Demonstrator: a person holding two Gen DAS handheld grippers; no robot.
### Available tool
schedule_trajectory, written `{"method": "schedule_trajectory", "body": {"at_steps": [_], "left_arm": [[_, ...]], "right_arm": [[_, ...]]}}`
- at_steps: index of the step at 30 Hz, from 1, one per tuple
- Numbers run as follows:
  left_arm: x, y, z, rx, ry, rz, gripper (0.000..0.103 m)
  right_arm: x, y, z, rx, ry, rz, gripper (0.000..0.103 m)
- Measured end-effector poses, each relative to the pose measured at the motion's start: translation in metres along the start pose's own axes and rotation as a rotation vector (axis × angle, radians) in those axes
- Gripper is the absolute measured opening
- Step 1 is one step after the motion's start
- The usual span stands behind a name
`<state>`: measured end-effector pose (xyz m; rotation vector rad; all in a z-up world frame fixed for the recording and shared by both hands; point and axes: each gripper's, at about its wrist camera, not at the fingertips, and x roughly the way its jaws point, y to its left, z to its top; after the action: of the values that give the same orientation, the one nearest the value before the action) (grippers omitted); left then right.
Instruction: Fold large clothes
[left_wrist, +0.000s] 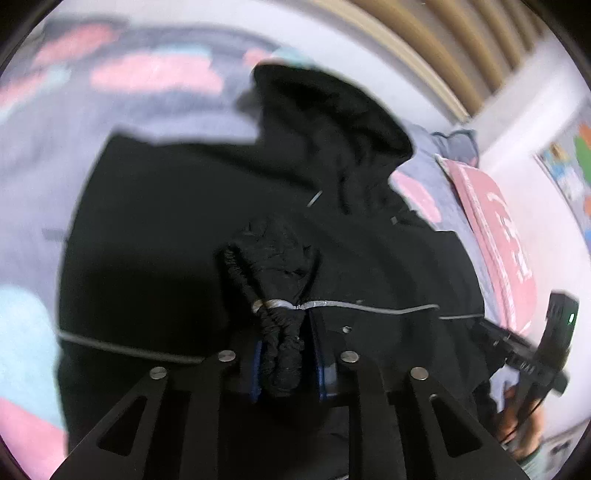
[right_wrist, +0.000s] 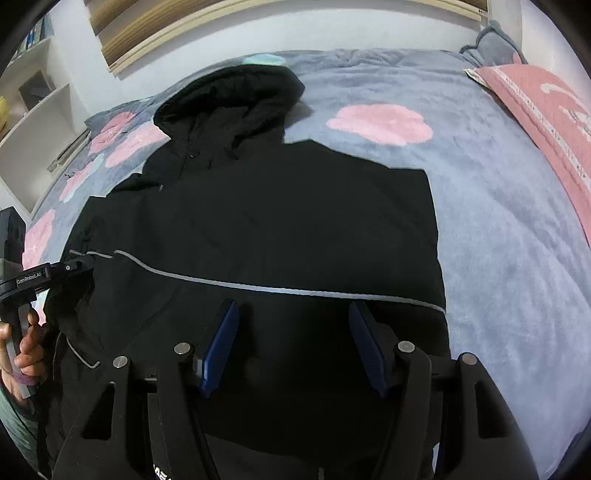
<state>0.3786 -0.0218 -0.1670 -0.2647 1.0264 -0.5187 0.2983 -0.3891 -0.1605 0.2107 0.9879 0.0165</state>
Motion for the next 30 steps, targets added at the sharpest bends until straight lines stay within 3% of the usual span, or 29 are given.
{"method": "schedule_trajectory", "body": {"at_steps": [4,6,9,12,16,18,20,22,23,26,30], "left_arm": [[-0.063,0.008,0.008,-0.015,-0.155,-0.071,0.019],[-0.08,0.022,0.009,-0.04,-0.169,-0.059,0.019],[-0.07,0.046,0.002,-0.065,-0.076,-0.003,0.019],[-0.032,0.066,-0.02,-0.075,0.085,0.085,0.023],[-0.034,0.077,-0.026,-0.118,0.048,0.026,0.026],[-0.048,0.071,-0.024,-0.1,0.015,0.043,0.034],[-0.077,0.057,-0.025,-0.027,-0.074,0.111,0.037],[-0.102,0.04,-0.022,0.03,-0.129,0.104,0.054],[-0.111,0.03,-0.022,0.048,-0.142,0.08,0.058],[-0.119,-0.001,-0.02,0.124,-0.155,0.094,0.059],[-0.085,-0.018,-0.022,0.175,-0.103,0.127,0.059]], "right_arm": [[-0.02,0.011,0.007,-0.005,-0.042,0.02,0.065],[-0.022,0.02,0.009,-0.023,-0.049,0.028,0.066],[0.002,0.031,0.006,-0.042,0.013,0.01,0.066],[0.043,0.038,-0.005,-0.068,0.095,-0.069,0.067],[0.05,0.048,-0.011,-0.12,0.088,-0.135,0.07],[0.041,0.048,-0.007,-0.101,0.103,-0.131,0.07],[0.017,0.05,-0.005,-0.074,0.067,-0.092,0.07],[-0.008,0.059,-0.006,-0.069,0.01,-0.018,0.071],[-0.022,0.069,-0.008,-0.084,-0.023,0.001,0.072],[-0.03,0.097,-0.013,-0.15,-0.026,-0.004,0.073],[-0.001,0.119,-0.032,-0.227,0.033,-0.039,0.073]]}}
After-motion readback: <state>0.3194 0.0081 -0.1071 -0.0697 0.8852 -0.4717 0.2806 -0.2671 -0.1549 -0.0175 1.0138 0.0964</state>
